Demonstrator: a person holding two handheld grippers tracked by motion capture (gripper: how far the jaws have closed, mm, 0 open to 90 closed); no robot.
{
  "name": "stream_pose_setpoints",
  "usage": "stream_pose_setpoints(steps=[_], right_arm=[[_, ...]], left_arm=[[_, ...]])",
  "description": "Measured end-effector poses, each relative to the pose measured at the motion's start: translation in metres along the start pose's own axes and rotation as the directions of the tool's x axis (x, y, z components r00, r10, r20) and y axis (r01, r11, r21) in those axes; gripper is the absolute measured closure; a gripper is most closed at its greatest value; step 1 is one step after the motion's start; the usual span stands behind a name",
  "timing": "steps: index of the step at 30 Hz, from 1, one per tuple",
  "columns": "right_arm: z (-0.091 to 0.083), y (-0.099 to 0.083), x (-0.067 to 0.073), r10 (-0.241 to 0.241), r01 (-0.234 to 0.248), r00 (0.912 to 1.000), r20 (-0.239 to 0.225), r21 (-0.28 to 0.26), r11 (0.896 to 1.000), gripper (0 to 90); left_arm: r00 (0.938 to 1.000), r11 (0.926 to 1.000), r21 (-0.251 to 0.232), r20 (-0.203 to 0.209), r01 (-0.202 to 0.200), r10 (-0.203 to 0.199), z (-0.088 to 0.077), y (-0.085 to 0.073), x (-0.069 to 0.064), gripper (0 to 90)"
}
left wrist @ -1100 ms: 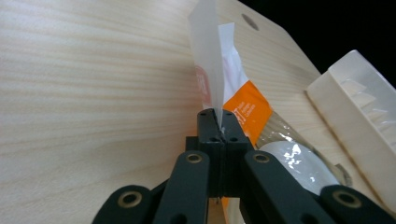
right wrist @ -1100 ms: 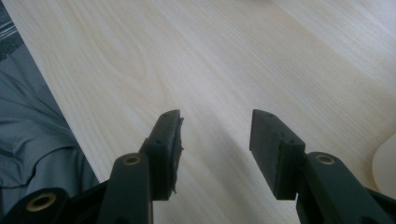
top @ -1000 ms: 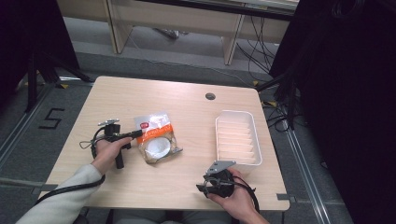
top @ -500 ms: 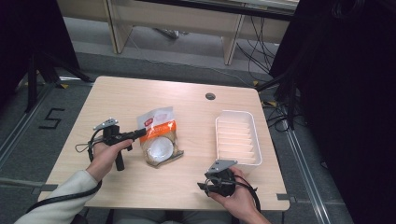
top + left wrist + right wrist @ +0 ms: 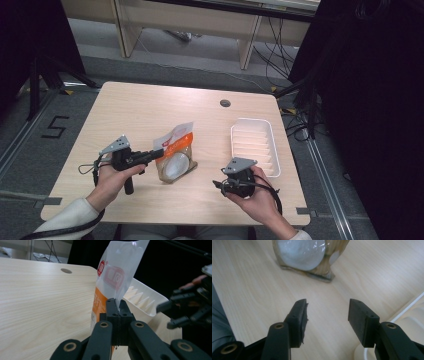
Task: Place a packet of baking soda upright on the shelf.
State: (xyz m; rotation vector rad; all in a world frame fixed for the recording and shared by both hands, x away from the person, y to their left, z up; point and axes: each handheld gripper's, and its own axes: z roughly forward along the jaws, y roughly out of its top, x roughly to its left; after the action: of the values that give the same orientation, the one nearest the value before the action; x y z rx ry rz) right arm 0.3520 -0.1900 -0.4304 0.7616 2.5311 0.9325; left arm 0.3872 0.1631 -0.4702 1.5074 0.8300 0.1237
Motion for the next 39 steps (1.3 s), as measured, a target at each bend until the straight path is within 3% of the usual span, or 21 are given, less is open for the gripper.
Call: stream_pose_setpoints(steps=[3,5,8,10,13,17,18,20,21,22,23,25,26,28,30,31,33,34,35,36,39], right_arm=[[-0.001,0.008,-0.003,-0.015,0.015,0.9998,0.011,-0.008,1.000,49.5],[-0.003,0.026,-0.010,-0.067,0.067,0.9977,0.012,0.002,0.998,47.9],[-0.003,0.041,-0.015,-0.101,0.101,0.9947,0.020,0.010,0.995,46.7],[-0.004,0.059,-0.024,-0.168,0.167,0.9855,0.027,0.029,0.986,43.9],[-0.003,0.079,-0.034,-0.222,0.220,0.9746,0.028,0.055,0.974,40.3],[-0.004,0.104,-0.047,-0.260,0.259,0.9648,0.038,0.045,0.965,37.2],[-0.004,0.109,-0.049,-0.273,0.272,0.9612,0.038,0.041,0.962,36.2],[-0.004,0.114,-0.051,-0.290,0.289,0.9565,0.029,0.040,0.956,35.3],[0.001,0.122,-0.056,-0.337,0.336,0.9415,-0.002,0.061,0.940,34.9],[0.001,0.122,-0.056,-0.337,0.336,0.9415,-0.002,0.061,0.940,34.9],[0.007,0.128,-0.059,-0.323,0.328,0.9425,-0.087,0.047,0.944,35.1],[0.011,0.131,-0.060,-0.323,0.329,0.9406,-0.104,0.048,0.943,35.6],[0.018,0.136,-0.059,-0.352,0.363,0.9265,-0.133,0.073,0.929,36.1],[0.026,0.139,-0.057,-0.371,0.391,0.9119,-0.175,0.094,0.916,37.4],[0.034,0.141,-0.052,-0.379,0.420,0.8895,-0.255,0.130,0.898,39.7],[0.036,0.141,-0.049,-0.372,0.421,0.8892,-0.266,0.155,0.894,43.3],[0.043,0.141,-0.046,-0.395,0.450,0.8732,-0.285,0.160,0.879,48.6],[0.043,0.141,-0.046,-0.395,0.450,0.8732,-0.285,0.160,0.879,48.6],[0.049,0.142,-0.045,-0.433,0.495,0.8432,-0.318,0.146,0.856,53.5],[0.050,0.141,-0.043,-0.439,0.510,0.8307,-0.342,0.152,0.847,56.3],[0.052,0.140,-0.041,-0.416,0.507,0.8237,-0.385,0.170,0.845,65.6]], left_arm=[[0.9991,0.9992,0.007,0.017,-0.039,0.039,0.000,0.000,-0.007,89.4],[0.9966,0.9973,0.015,0.040,-0.073,0.072,0.001,0.001,-0.011,89.4],[0.9964,0.9970,0.018,0.041,-0.075,0.075,0.002,0.001,-0.014,89.4],[0.9917,0.9935,0.028,0.070,-0.110,0.108,0.002,0.001,-0.017,89.4],[0.9883,0.9911,0.038,0.089,-0.128,0.124,0.003,0.001,-0.021,89.4],[0.9820,0.9872,0.046,0.119,-0.153,0.146,0.005,0.000,-0.025,89.4],[0.9837,0.9875,0.052,0.110,-0.149,0.142,0.004,0.000,-0.027,89.4],[0.9816,0.9863,0.053,0.119,-0.156,0.149,0.004,0.000,-0.027,89.4],[0.9808,0.9861,0.053,0.124,-0.158,0.150,0.005,0.000,-0.028,89.4],[0.9800,0.9847,0.057,0.123,-0.164,0.156,0.005,0.000,-0.028,89.4],[0.9791,0.9842,0.058,0.127,-0.167,0.159,0.005,0.000,-0.028,89.4],[0.9767,0.9823,0.059,0.133,-0.178,0.169,0.005,0.001,-0.028,89.4],[0.9773,0.9829,0.062,0.134,-0.173,0.164,0.005,0.000,-0.029,89.4],[0.9768,0.9831,0.062,0.139,-0.173,0.163,0.006,0.000,-0.030,89.4],[0.9734,0.9804,0.065,0.148,-0.186,0.175,0.006,0.000,-0.030,89.4],[0.9741,0.9810,0.065,0.147,-0.183,0.172,0.006,0.000,-0.030,89.4],[0.9734,0.9807,0.065,0.150,-0.185,0.173,0.006,0.000,-0.030,89.4],[0.9734,0.9807,0.065,0.150,-0.185,0.173,0.006,0.000,-0.030,89.3],[0.9736,0.9810,0.065,0.151,-0.183,0.171,0.005,0.000,-0.030,89.3],[0.9741,0.9811,0.067,0.148,-0.182,0.170,0.005,0.000,-0.030,89.4],[0.9759,0.9820,0.064,0.140,-0.178,0.167,0.005,0.000,-0.030,89.4]])
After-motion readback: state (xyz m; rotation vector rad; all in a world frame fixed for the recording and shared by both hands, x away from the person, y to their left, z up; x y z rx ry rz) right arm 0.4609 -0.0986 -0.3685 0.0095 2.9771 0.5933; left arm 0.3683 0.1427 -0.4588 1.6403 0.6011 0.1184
